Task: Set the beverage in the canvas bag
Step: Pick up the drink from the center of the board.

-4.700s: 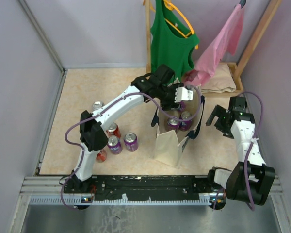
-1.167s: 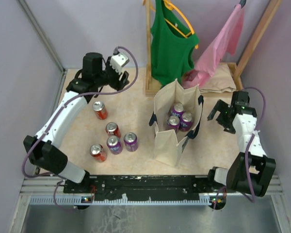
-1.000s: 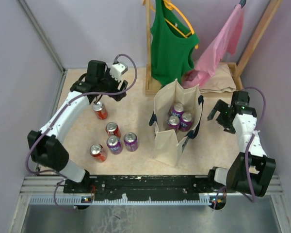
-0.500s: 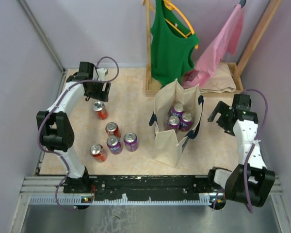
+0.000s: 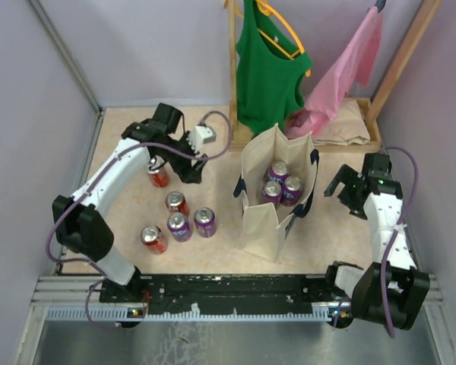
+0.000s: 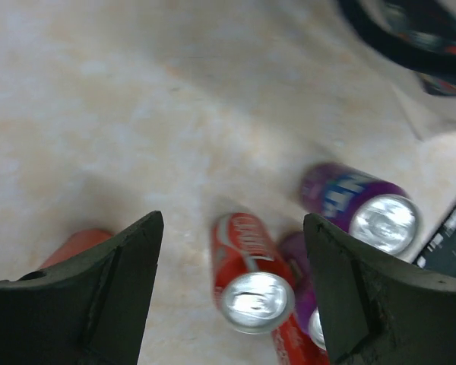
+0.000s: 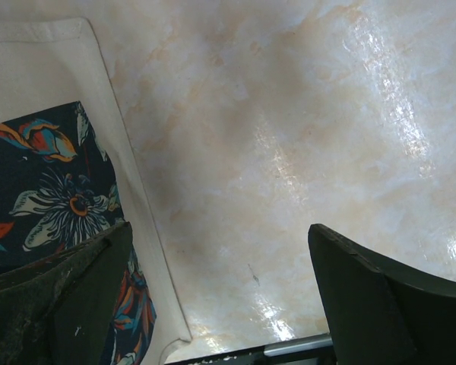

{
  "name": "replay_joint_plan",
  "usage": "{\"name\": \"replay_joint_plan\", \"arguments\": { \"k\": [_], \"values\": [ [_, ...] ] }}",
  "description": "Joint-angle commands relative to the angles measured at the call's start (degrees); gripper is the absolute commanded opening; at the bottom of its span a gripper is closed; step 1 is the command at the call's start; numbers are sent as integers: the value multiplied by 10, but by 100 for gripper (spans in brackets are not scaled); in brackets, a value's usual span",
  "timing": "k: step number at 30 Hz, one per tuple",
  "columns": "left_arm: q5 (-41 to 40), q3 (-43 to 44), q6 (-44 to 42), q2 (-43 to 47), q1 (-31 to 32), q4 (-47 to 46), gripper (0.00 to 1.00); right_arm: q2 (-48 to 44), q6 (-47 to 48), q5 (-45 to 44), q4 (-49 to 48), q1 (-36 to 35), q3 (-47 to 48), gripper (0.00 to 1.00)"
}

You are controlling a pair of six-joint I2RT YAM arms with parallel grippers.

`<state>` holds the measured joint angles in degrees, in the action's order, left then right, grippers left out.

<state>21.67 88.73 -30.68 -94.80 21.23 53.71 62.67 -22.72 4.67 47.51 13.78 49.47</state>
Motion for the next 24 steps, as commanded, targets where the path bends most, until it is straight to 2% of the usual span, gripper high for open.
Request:
{"name": "replay_joint_plan", "arguments": {
  "k": [1, 10, 16, 24],
  "values": [
    [104, -30, -100, 46, 51, 93, 80, -2, -1, 4, -13, 7, 4, 99],
    [105, -85, -190, 73, 135, 98, 85, -5, 7, 2, -10, 7, 0, 99],
    [99, -81, -192, 47, 170, 112, 85, -15, 13, -2, -3, 7, -5, 99],
    [55, -123, -166, 34, 192, 53, 86, -23, 22, -3, 0, 6, -15, 99]
  ]
}}
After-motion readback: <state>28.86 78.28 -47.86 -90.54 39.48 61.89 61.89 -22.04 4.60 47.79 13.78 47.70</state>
